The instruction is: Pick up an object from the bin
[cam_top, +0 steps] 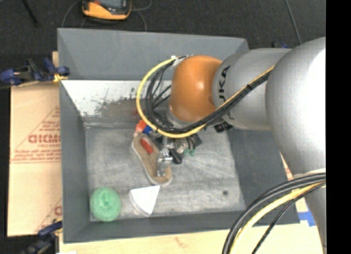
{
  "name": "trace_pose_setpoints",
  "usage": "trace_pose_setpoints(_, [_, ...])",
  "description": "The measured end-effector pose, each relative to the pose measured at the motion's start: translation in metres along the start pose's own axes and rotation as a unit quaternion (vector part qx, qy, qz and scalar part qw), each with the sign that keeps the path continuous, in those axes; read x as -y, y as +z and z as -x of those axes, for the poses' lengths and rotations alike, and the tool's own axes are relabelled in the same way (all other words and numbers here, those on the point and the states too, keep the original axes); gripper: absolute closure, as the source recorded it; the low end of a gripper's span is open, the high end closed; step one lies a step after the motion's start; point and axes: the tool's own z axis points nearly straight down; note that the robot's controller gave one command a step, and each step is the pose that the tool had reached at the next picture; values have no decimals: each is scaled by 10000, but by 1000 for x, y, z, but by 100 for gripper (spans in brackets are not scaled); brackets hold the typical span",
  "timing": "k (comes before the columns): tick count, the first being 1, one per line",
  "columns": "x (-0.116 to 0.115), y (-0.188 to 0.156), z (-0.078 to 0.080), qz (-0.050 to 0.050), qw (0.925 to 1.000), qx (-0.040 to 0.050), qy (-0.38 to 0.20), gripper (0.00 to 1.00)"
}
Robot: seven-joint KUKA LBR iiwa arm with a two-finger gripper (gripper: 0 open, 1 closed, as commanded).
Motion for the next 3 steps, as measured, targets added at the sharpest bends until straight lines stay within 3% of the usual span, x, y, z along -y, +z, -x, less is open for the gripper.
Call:
trace_pose_setpoints(1, [22,18,-2,44,10000,-13,-46,0])
trace_pose_setpoints(2, [32,21,-10,31,9796,-119,-2006,100])
trace_pose_setpoints(3, [32,21,-10,32,9797,-117,-2000,100])
